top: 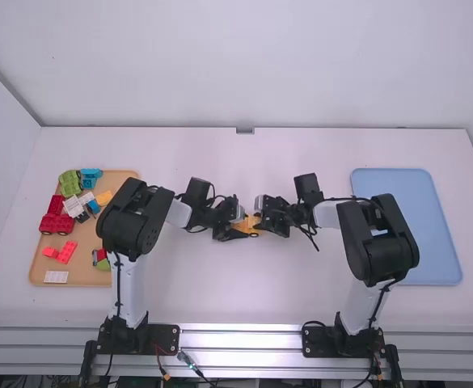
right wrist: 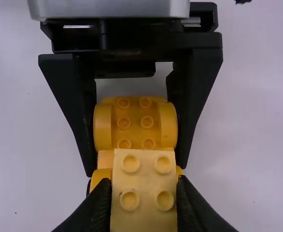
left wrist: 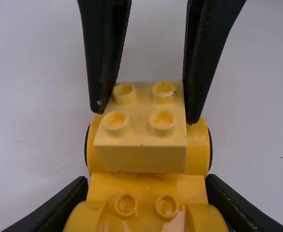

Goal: Assemble lego blocks to make yellow taxi

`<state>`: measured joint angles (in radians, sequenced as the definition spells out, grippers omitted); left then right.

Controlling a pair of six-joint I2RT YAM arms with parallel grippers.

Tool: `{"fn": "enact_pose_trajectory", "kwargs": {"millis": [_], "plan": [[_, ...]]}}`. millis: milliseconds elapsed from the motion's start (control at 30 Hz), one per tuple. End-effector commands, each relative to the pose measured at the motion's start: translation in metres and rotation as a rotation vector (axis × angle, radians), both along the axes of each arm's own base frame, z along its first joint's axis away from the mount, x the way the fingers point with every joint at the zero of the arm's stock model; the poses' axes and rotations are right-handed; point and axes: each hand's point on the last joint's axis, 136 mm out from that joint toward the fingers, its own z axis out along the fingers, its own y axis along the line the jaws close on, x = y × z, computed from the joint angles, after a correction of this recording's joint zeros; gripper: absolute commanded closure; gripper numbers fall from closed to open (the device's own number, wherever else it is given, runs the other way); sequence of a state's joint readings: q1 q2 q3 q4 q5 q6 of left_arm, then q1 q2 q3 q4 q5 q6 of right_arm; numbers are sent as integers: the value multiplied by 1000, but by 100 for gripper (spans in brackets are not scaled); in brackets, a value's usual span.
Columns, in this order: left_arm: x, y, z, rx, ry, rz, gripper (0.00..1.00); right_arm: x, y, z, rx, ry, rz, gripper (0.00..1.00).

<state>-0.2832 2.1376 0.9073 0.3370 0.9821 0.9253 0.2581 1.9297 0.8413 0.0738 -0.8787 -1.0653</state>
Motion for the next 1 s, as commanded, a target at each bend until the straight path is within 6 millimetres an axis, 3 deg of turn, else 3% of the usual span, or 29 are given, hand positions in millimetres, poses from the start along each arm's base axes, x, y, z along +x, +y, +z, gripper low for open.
{"fn": "enact_pose_trajectory", "kwargs": {"millis": [0,433,533,600,633,800,967], "plan": [[-9,16,-29,109,65,50,70,3,-1,-6,-25,6,-13,75],[-15,13,-26,83,50,5,71,3,-2,-8,-42,6,-19,74],[-15,13,-26,84,51,5,71,0,4,-8,-40,1,-2,56],[-15,13,-26,84,51,6,70,0,5,-7,-39,-4,2,53],[-15,13,-26,84,51,5,70,1,8,-6,-32,-10,4,46],[-15,13,-26,83,51,6,71,1,14,0,5,-28,21,36],[-15,14,-26,85,49,7,71,0,19,26,159,-34,73,30]]}}
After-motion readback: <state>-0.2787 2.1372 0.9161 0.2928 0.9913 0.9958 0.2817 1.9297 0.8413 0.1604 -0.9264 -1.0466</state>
